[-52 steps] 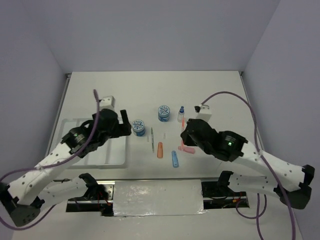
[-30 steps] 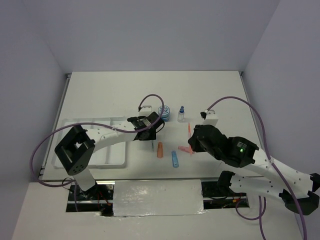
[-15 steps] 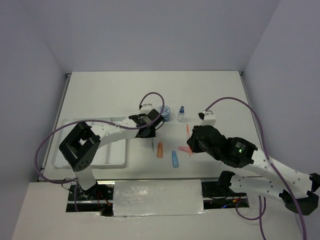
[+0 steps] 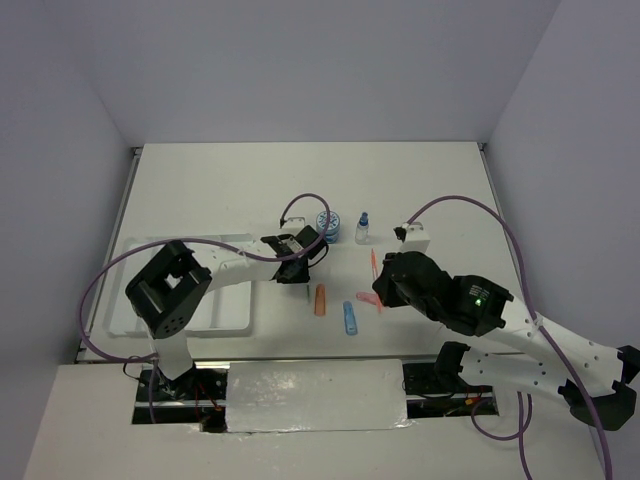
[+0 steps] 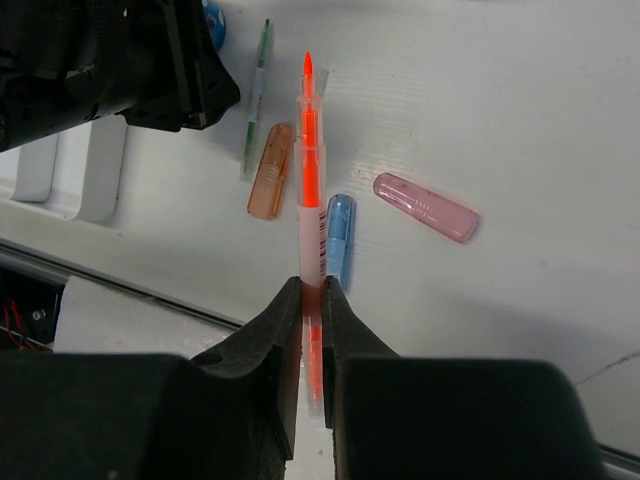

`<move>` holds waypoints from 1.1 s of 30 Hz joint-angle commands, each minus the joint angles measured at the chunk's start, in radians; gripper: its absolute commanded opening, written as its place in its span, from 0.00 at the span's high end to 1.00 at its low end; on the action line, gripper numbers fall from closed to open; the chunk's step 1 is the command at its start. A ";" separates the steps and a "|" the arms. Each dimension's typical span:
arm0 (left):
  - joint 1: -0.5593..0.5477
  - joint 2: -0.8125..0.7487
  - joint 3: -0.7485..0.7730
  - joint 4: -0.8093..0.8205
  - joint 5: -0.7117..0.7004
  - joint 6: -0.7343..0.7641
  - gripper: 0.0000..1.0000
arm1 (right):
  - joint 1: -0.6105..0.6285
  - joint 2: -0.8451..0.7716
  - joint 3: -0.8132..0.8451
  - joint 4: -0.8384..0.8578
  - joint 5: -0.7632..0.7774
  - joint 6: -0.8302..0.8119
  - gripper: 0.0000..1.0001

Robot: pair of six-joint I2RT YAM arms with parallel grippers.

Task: Sort the stationery into containers
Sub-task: Close the pen cap on the pen.

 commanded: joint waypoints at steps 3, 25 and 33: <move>-0.002 0.021 -0.014 0.038 0.004 -0.011 0.57 | 0.008 -0.002 -0.008 0.048 0.005 -0.010 1.00; -0.108 -0.241 0.073 -0.106 -0.092 -0.048 1.00 | 0.008 -0.085 -0.144 0.336 -0.180 -0.053 1.00; -0.128 -0.584 -0.017 0.171 -0.054 0.001 1.00 | 0.014 -0.127 -0.323 0.719 -0.358 -0.021 1.00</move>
